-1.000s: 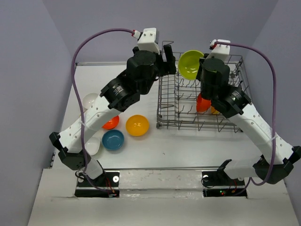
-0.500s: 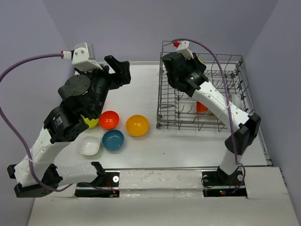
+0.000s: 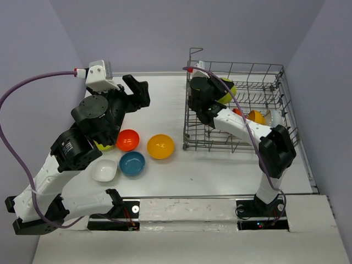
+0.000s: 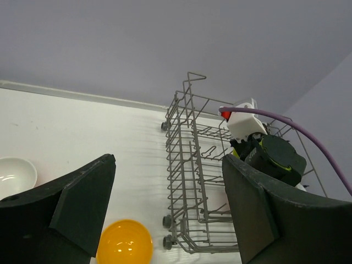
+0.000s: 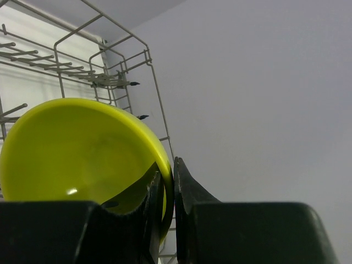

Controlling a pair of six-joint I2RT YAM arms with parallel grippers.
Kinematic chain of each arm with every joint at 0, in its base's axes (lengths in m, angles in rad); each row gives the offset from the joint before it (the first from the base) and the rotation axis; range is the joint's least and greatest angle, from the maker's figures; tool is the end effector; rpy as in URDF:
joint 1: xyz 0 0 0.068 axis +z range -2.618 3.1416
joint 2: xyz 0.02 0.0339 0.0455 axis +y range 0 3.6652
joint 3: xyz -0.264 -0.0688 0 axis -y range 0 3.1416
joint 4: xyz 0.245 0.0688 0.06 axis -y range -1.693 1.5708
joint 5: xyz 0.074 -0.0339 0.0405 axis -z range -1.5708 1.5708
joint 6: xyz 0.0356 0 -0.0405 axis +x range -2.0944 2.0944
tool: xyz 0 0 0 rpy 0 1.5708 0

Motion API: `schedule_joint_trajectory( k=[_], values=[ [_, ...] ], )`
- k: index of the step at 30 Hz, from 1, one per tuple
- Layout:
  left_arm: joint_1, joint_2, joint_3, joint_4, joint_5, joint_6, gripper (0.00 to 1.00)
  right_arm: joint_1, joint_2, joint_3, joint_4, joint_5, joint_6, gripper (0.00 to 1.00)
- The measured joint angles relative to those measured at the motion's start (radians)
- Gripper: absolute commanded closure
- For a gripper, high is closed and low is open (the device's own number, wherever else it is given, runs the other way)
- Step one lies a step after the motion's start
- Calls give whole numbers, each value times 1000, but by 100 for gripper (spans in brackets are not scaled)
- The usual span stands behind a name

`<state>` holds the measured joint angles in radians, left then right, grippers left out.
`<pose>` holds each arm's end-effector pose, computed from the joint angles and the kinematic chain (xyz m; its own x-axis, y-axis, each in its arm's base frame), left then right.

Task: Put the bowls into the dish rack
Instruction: Insert the bowl into the dish rack.

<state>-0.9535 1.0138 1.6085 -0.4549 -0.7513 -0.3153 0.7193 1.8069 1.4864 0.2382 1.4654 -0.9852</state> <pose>0.1059 -0.1073 0.5385 0.0132 -0.4101 -0.9119 0.2196 0.8909 -0.3975 0.3323 0.2439 0.3435 -0.5978 -0.6401 -0.4827 0.3222 0.3595 -0.8757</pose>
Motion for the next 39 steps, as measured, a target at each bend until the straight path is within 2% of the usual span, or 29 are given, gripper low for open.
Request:
schedule_joint_trajectory(
  k=[6, 27, 39],
  values=[
    [0, -18, -10, 1, -6, 5, 12, 0, 3, -40, 190, 13, -153, 99],
    [3, 20, -10, 6, 19, 18, 12, 0, 3, -212, 272, 19, -213, 99],
    [13, 47, -10, 10, 35, 19, 12, 0, 34, -253, 451, 20, -314, 99]
  ],
)
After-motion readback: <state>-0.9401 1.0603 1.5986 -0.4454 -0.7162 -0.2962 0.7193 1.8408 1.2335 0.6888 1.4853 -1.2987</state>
